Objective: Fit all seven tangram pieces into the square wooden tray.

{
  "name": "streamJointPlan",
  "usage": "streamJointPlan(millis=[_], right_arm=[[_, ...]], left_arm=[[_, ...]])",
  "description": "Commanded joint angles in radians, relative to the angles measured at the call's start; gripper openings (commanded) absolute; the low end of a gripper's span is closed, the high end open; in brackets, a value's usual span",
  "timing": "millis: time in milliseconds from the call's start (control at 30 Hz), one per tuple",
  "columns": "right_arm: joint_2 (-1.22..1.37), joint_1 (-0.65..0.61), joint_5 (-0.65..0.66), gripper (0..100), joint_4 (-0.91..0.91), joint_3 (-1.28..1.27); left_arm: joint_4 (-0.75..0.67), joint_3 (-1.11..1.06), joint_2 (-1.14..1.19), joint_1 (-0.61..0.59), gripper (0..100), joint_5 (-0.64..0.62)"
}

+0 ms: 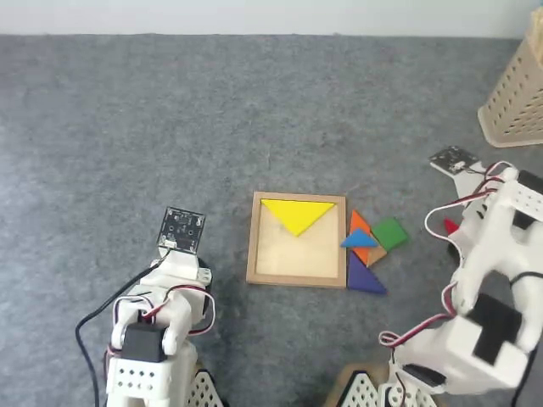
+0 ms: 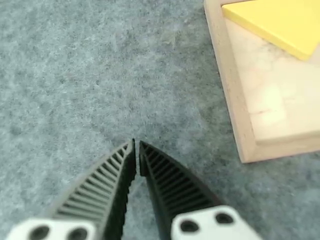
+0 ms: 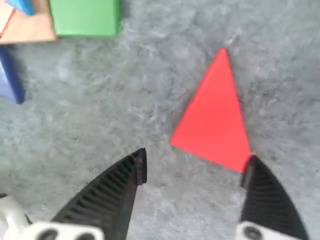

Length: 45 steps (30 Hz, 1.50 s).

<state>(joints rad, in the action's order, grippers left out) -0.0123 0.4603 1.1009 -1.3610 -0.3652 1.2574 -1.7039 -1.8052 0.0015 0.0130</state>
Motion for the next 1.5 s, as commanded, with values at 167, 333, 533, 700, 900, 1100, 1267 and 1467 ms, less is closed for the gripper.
streamJointPlan(millis=[167, 333, 533, 700, 900, 1100, 1267, 1467], right_arm=[[0.041, -0.010, 0.101, 38.0, 0.030, 0.071], [0.145, 0.002, 0.103, 38.0, 0.101, 0.071], [0.194, 0.015, 0.103, 38.0, 0.117, 0.086], [0.189, 0.056, 0.150, 38.0, 0.113, 0.094], [0.168, 0.079, 0.292, 37.9, 0.022, 0.126], [0.242, 0.079, 0.295, 37.9, 0.088, 0.129], [0.383, 0.081, 0.290, 37.8, 0.101, 0.204], [0.463, 0.082, 0.221, 22.9, 0.077, 0.275]], left_arm=[[0.006, 0.019, -0.021, -0.006, 1, -0.008], [0.006, 0.019, -0.021, -0.006, 1, -0.008], [0.006, 0.019, -0.021, -0.006, 1, -0.008], [0.006, 0.019, -0.021, -0.006, 1, -0.008], [0.006, 0.019, -0.021, -0.006, 1, -0.008], [0.006, 0.019, -0.021, -0.006, 1, -0.008], [0.006, 0.019, -0.021, -0.006, 1, -0.008], [0.006, 0.019, -0.021, -0.006, 1, -0.008]])
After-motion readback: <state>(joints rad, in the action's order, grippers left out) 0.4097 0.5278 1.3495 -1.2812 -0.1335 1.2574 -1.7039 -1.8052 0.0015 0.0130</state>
